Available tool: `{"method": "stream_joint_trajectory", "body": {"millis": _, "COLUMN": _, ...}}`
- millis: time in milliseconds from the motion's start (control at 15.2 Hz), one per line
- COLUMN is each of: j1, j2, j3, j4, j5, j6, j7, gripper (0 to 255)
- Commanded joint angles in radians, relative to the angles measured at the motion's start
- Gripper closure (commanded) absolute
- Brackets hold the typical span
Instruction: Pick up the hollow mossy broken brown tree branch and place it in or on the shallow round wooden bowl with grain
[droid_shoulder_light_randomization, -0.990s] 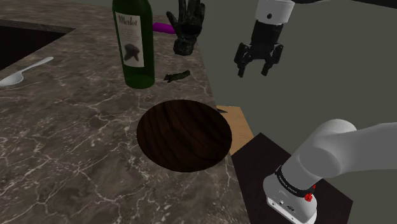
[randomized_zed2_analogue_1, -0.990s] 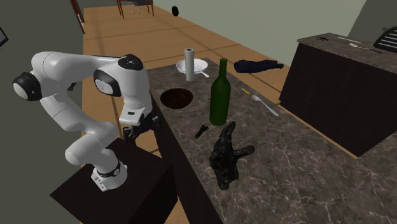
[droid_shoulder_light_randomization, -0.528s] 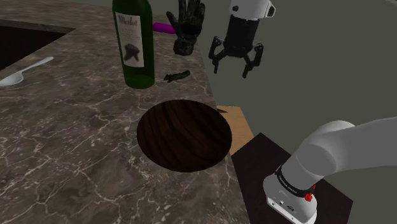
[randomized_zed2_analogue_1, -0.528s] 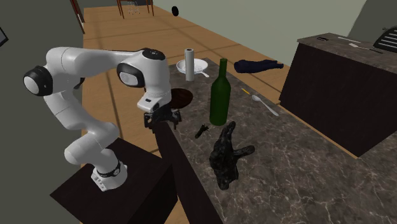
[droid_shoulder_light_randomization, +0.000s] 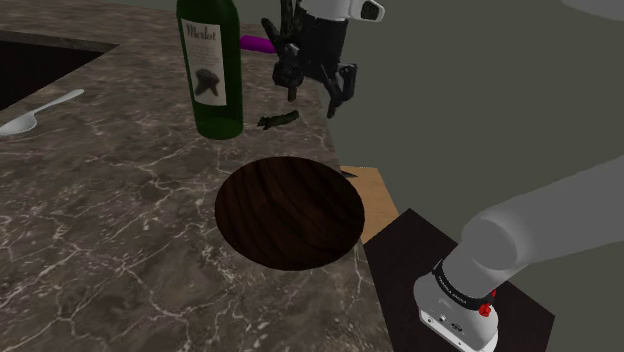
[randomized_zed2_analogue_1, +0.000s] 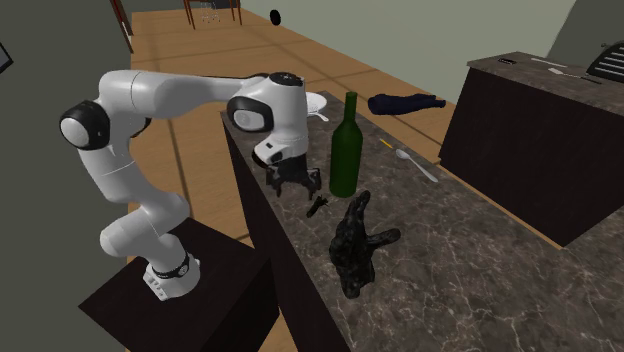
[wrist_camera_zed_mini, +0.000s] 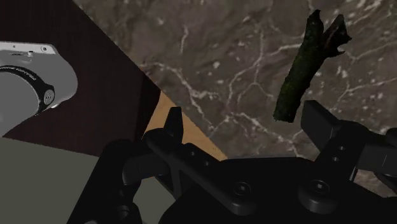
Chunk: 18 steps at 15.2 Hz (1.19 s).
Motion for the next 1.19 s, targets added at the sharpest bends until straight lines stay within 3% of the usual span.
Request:
{"method": "stream_joint_trajectory", "body": {"millis": 0, "j1": -0.037, "j2": 0.077, "j3": 0.061, "j4": 0.073, "j5": -0.029, "j6": 0.015, "j7": 0.158, "gripper": 0}}
{"method": "stream_joint_trajectory", "body": {"millis": 198, "j1": -0.082, "j2": 0.214, "j3": 0.147, "j4": 0.193, "j5": -0.113, "j6": 0.029, "j7": 0.385, "gripper": 0}}
{"method": "stream_joint_trajectory", "body": {"millis": 264, "j1": -0.082, "j2": 0.225, "j3": 0.151, "j4": 0.203, "j5": -0.121, "j6": 0.029, "j7": 0.402, "gripper": 0}}
{"method": "stream_joint_trajectory", "body": {"millis": 726, "j1": -0.077, "j2": 0.216, "j3": 0.151, "j4": 0.093, "j5": -0.114, "j6": 0.132, "j7": 0.396, "gripper": 0}}
{"method": "stream_joint_trajectory", "body": {"millis": 1122, "j1": -0.077, "j2": 0.216, "j3": 0.151, "j4": 0.093, "j5": -0.114, "j6": 0.132, "j7": 0.396, "gripper": 0}}
